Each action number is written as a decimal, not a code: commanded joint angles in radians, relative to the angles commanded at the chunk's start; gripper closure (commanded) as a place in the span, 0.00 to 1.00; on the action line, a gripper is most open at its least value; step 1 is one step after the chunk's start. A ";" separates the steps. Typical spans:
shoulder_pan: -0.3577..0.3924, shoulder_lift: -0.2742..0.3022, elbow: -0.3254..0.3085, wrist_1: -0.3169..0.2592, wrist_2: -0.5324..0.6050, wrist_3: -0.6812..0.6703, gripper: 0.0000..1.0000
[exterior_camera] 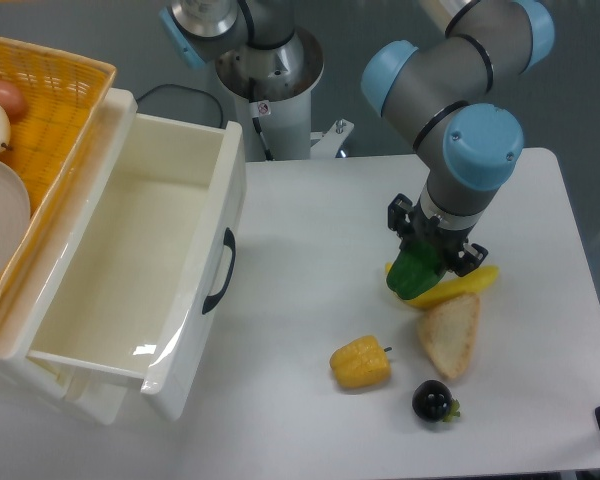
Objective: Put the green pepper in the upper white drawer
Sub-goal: 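Close the gripper on the green pepper beside the banana and lift, then carry the green pepper up and over into the open white drawer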
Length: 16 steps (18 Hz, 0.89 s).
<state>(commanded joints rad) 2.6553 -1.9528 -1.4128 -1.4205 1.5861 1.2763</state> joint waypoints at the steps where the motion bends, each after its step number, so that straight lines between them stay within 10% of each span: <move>1: 0.000 0.000 -0.002 -0.002 0.000 0.002 0.79; 16: 0.026 0.195 -0.017 -0.048 -0.293 -0.276 0.79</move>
<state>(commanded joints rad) 2.6815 -1.7582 -1.4296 -1.4680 1.2934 1.0007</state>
